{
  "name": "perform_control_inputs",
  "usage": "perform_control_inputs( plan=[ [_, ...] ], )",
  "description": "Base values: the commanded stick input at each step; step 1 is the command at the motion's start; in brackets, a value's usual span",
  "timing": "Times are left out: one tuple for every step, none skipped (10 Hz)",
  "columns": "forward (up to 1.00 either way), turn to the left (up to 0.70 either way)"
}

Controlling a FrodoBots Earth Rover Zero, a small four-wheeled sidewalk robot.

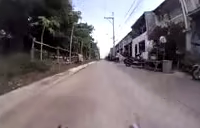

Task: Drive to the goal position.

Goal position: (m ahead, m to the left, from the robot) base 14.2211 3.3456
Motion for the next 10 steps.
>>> perform_control_inputs(
  plan=[
    [1.00, -0.37],
    [1.00, -0.31],
    [1.00, 0.03],
    [1.00, 0.03],
    [1.00, 0.03],
    [1.00, 0.03],
    [1.00, 0.03],
    [1.00, 0.03],
    [1.00, 0.03],
    [1.00, 0.03]
  ],
)
